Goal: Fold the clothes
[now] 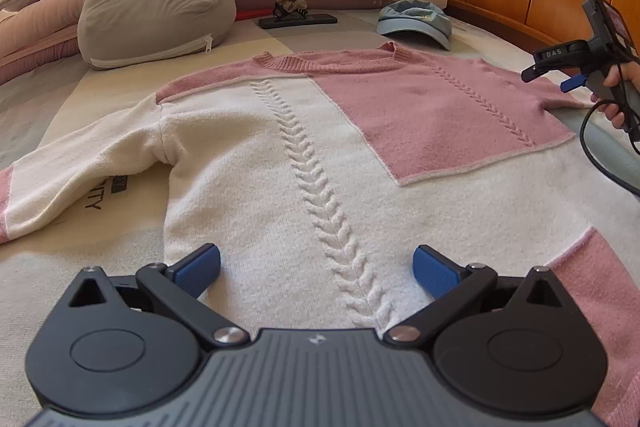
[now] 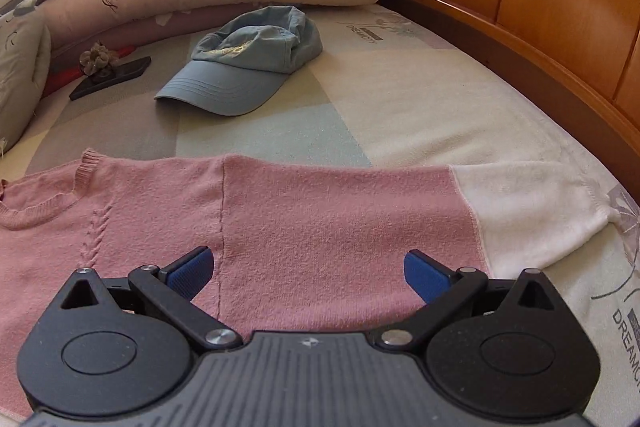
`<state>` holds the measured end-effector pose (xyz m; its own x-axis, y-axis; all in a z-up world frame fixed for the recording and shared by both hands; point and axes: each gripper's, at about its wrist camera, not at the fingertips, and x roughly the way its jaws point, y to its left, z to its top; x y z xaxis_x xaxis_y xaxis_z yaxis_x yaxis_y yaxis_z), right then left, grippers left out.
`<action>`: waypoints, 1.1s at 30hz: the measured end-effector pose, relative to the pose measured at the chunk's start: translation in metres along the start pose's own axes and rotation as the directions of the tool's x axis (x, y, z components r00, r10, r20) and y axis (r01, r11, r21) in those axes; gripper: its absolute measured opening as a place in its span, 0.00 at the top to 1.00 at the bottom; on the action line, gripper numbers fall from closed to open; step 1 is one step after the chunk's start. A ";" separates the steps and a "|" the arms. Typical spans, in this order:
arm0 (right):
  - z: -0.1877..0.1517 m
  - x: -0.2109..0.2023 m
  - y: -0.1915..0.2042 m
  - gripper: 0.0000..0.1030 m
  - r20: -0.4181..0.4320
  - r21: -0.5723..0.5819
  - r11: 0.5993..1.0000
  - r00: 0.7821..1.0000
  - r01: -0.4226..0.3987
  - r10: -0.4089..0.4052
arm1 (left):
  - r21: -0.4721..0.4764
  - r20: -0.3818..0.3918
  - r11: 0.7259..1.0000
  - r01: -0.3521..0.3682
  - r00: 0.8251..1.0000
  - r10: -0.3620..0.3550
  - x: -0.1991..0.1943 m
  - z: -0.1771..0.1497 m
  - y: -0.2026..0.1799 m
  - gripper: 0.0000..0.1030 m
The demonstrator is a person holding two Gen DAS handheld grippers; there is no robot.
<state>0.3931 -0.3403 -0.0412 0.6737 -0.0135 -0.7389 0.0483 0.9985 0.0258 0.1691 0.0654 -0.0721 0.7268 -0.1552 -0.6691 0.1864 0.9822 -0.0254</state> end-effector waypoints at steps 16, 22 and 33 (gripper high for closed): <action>0.019 -0.004 0.131 0.00 -0.064 -0.205 0.953 0.975 -0.223 0.215 | -0.058 0.078 0.998 -0.001 0.997 0.005 -0.010 0.005 0.016 0.01; 0.017 0.013 0.222 0.00 -0.087 -0.358 0.894 0.963 -0.270 0.256 | -0.109 0.083 0.994 0.005 0.997 0.004 -0.013 0.006 0.032 0.01; 0.042 0.074 0.243 0.00 0.012 -0.243 0.948 0.977 -0.206 0.215 | -0.142 0.060 0.990 -0.012 0.998 0.021 -0.006 0.004 0.042 0.01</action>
<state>0.4863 -0.1009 -0.0613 0.6773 0.2008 -0.7078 -0.2717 0.9623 0.0131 0.1747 0.1070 -0.0661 0.7690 -0.1407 -0.6235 0.0819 0.9891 -0.1222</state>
